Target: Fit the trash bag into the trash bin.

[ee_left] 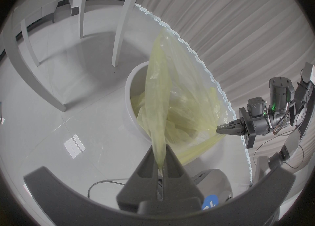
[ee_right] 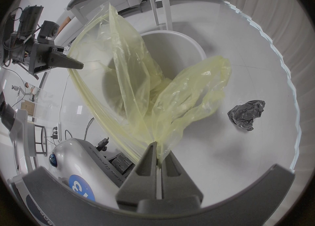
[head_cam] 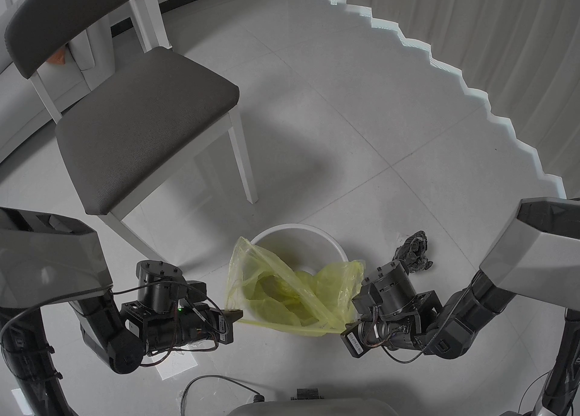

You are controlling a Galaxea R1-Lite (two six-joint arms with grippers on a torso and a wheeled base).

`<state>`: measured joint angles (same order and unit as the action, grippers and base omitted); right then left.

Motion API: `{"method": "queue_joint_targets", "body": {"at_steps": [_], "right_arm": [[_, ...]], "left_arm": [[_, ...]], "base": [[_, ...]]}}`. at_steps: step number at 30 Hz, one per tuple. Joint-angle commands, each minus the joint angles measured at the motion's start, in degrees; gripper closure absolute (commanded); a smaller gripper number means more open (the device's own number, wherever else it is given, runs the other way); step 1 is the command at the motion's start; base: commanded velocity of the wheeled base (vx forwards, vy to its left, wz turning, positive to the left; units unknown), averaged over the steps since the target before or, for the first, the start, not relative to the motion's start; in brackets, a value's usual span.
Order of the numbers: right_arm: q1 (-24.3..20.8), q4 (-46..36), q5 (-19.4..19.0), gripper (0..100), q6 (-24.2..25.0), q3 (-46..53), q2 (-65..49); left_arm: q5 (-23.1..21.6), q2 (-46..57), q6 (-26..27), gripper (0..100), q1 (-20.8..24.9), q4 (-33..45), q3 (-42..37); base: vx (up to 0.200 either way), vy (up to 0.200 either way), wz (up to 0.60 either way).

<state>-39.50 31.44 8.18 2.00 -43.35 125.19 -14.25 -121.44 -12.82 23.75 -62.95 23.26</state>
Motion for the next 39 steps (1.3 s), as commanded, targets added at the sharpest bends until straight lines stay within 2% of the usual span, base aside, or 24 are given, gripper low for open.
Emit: {"method": "queue_joint_targets", "body": {"at_steps": [1, 19, 27, 39], "right_arm": [[1.0, 0.6, -0.4, 100, -0.8, -0.3, 2.4], [2.1, 1.8, -2.5, 100, -1.3, -3.8, 7.9], [2.1, 1.2, -3.3, 100, -1.4, -7.0, 10.3], [2.9, -1.5, -3.8, 100, -1.6, -10.5, 12.9]], "left_arm": [[0.2, -3.3, 2.1, 100, -0.5, -1.1, 0.6], [0.3, -6.7, 3.0, 100, 0.1, -0.4, 4.1], [0.5, -7.5, 3.2, 100, -0.2, 4.0, 6.6], [0.6, -11.2, 4.6, 100, -0.9, 6.3, 11.0]], "base": [[0.0, 0.0, 0.0], [0.0, 0.0, 0.0], [0.0, 0.0, 0.0], [0.0, 0.0, 0.0]]}}
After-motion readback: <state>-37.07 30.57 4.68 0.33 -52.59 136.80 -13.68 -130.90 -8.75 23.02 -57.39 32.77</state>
